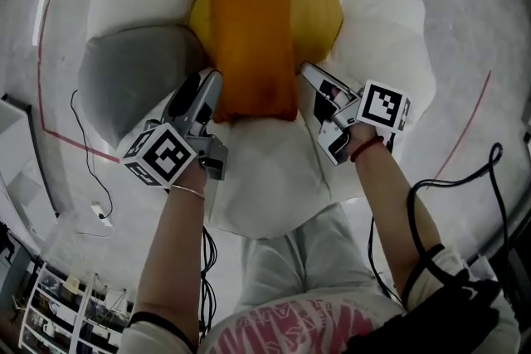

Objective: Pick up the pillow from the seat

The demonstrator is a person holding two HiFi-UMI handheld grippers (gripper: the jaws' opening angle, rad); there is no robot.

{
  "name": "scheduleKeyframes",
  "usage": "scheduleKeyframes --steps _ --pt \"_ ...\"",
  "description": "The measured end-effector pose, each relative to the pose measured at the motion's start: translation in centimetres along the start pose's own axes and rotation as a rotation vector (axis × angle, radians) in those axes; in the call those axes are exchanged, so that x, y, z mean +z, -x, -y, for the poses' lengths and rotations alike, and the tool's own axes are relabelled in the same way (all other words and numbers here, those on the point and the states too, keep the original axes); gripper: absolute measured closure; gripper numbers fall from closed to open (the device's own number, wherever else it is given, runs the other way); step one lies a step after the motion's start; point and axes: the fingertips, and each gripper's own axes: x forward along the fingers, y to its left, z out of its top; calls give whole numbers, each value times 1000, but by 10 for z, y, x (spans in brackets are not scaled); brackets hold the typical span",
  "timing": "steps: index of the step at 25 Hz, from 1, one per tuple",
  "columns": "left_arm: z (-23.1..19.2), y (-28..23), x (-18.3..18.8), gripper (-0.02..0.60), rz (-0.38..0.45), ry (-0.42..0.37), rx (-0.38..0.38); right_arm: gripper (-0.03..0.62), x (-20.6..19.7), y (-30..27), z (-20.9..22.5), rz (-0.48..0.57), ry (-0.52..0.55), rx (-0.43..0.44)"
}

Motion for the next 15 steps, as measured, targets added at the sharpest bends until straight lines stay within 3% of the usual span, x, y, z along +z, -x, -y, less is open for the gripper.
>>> scheduleKeyframes --steps 3,6,10,15 --pt "-23 -13 -12 288 -17 114 54 410 -15 0 45 -10 -148 -95" --pt "-35 -25 -28 293 -84 238 81 402 -23 -5 55 -21 -295 -51" --pt "-38 -43 -53 337 -202 266 113 396 -32 -14 48 -85 -274 -8" --pt "-33 -48 -59 354 -210 335 78 469 -34 -13 54 -85 -299 -26"
